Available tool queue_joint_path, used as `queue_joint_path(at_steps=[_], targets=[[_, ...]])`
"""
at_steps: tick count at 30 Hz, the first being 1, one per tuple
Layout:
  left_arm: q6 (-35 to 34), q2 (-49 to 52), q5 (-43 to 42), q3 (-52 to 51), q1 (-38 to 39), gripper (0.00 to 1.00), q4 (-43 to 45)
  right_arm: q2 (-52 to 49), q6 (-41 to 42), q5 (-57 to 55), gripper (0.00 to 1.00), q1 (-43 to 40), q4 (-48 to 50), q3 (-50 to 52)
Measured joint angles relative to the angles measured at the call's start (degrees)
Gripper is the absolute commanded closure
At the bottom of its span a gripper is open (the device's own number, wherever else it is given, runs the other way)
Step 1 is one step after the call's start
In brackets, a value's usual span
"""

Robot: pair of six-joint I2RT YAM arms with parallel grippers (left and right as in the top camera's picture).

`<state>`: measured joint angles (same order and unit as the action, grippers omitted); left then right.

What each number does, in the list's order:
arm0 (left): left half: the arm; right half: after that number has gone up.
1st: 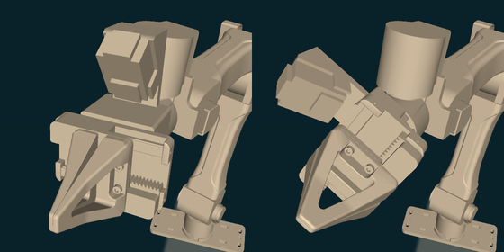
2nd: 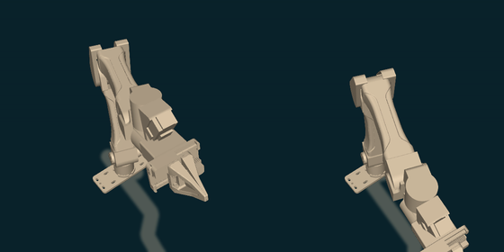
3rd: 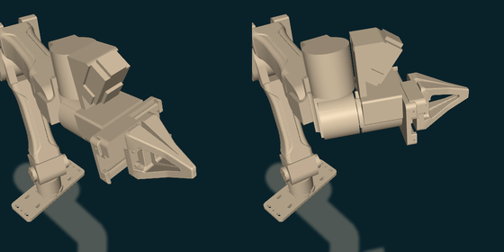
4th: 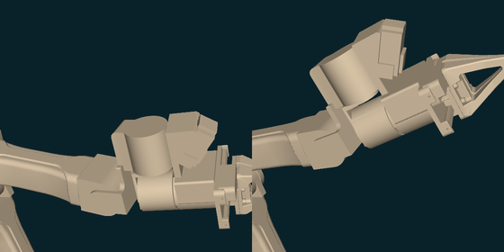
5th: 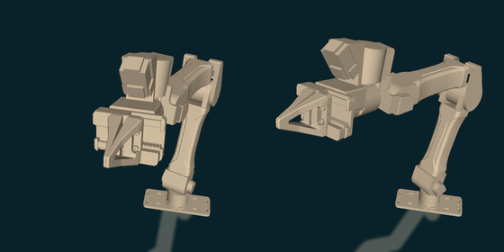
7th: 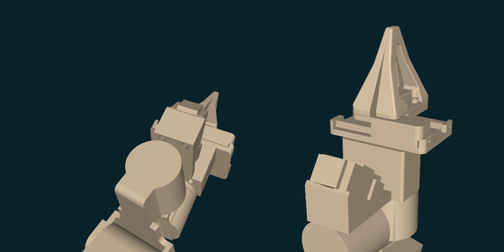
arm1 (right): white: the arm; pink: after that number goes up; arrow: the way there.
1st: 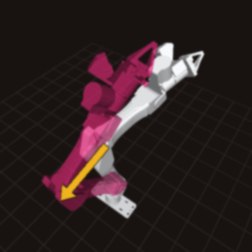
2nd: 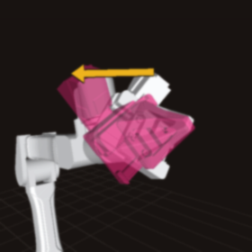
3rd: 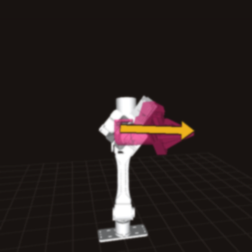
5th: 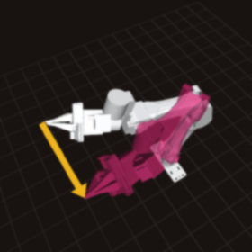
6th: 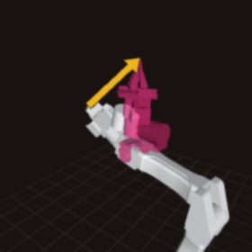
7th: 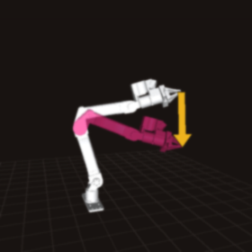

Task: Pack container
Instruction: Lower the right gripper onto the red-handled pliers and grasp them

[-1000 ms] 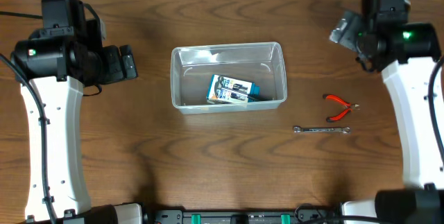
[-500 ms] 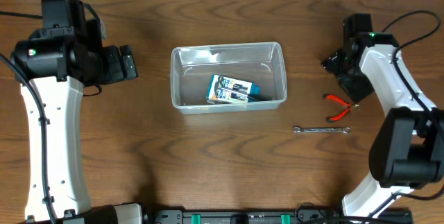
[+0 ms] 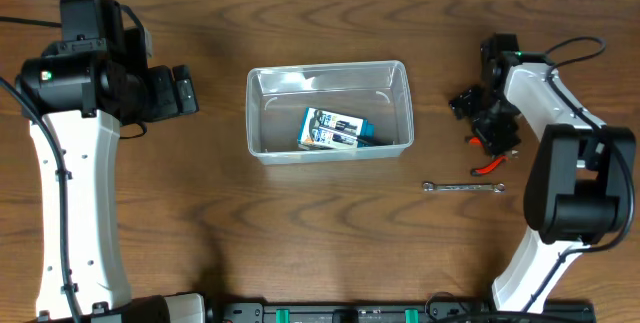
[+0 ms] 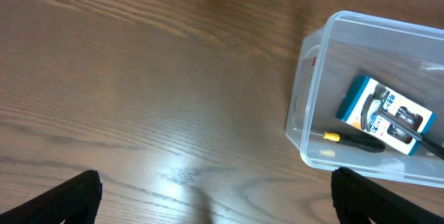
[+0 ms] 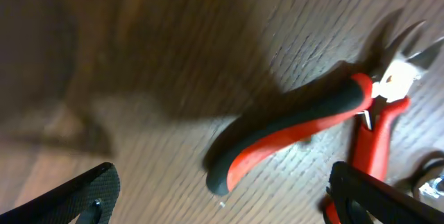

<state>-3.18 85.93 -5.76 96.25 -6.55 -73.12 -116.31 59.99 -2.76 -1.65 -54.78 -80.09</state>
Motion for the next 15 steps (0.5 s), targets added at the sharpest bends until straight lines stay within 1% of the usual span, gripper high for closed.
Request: queue_joint_path(at_steps=[3, 8, 10, 15], targets=[[0.00, 0.00, 0.00, 0.00, 0.00, 0.02, 0.00, -0.96, 0.66, 0.42, 0.01, 0.00, -0.02, 0.02], [0.00, 0.00, 0.00, 0.00, 0.00, 0.02, -0.31, -1.42, 2.93, 0.85, 0.12, -0.04, -0.02, 0.02], [0.00, 0.00, 0.00, 0.00, 0.00, 0.02, -0.52, -1.42, 4.17, 0.87, 0.18, -0.04, -0.02, 0.02], [0.00, 0.00, 0.00, 0.00, 0.00, 0.02, -1.29, -1.42, 6.99, 0.85, 0.21, -0.07, 0.00, 0.02]])
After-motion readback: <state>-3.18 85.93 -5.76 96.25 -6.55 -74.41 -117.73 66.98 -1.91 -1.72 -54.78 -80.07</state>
